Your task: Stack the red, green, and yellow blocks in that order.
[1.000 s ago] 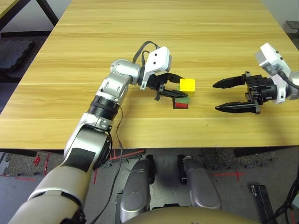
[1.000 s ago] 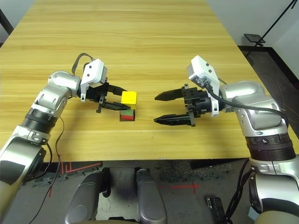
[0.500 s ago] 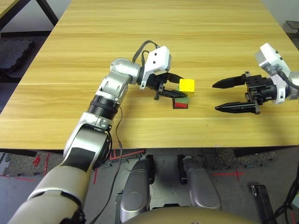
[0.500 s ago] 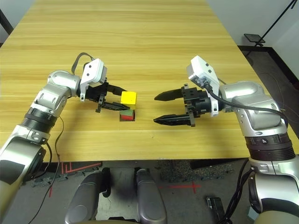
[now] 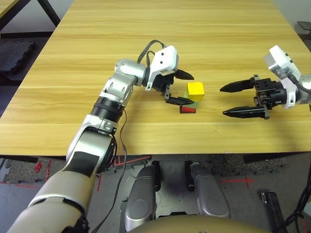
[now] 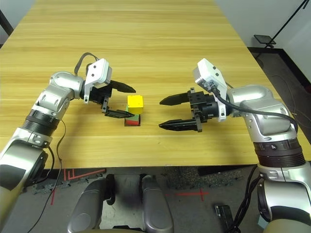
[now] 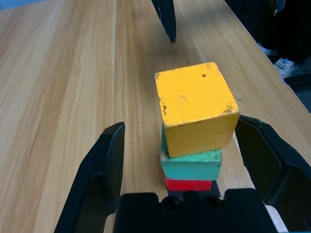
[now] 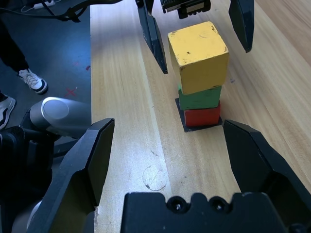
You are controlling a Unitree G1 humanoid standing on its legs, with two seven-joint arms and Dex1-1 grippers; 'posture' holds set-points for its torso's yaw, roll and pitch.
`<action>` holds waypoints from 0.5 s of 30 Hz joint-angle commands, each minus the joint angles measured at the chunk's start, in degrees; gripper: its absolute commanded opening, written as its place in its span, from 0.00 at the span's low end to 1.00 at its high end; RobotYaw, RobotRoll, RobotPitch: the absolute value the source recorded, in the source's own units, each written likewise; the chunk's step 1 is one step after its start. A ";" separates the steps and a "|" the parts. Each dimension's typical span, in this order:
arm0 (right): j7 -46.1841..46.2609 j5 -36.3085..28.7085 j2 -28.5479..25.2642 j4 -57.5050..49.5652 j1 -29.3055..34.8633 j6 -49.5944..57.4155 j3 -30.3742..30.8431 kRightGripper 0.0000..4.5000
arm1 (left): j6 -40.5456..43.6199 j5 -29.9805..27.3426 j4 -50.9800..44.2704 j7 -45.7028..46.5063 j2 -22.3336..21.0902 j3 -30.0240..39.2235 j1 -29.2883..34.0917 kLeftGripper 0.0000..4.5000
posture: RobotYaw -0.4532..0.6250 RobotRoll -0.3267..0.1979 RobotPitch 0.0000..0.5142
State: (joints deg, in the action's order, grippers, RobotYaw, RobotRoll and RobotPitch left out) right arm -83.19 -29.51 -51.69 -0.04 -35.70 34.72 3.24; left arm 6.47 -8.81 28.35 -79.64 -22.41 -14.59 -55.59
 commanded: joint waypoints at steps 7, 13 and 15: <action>-1.33 0.47 -1.01 0.79 -0.70 -0.71 -0.07 1.00 | 2.04 -0.16 0.01 -5.40 -6.55 0.64 1.08 1.00 | 0.54 0.71 0.42; -4.26 0.88 -5.63 3.94 0.07 -2.61 -2.14 1.00 | 3.31 -0.56 4.52 -4.98 -11.36 4.05 -0.48 1.00 | 0.53 0.70 0.43; -5.45 1.22 -7.40 6.80 0.02 -4.10 -3.13 1.00 | 4.06 -0.74 7.95 -2.93 -12.78 6.31 -2.17 1.00 | 0.53 0.71 0.43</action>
State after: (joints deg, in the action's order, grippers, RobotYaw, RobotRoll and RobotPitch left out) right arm -87.25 -29.16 -57.62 4.86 -36.24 32.26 1.55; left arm 9.65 -9.26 33.81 -83.90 -34.27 -10.28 -56.21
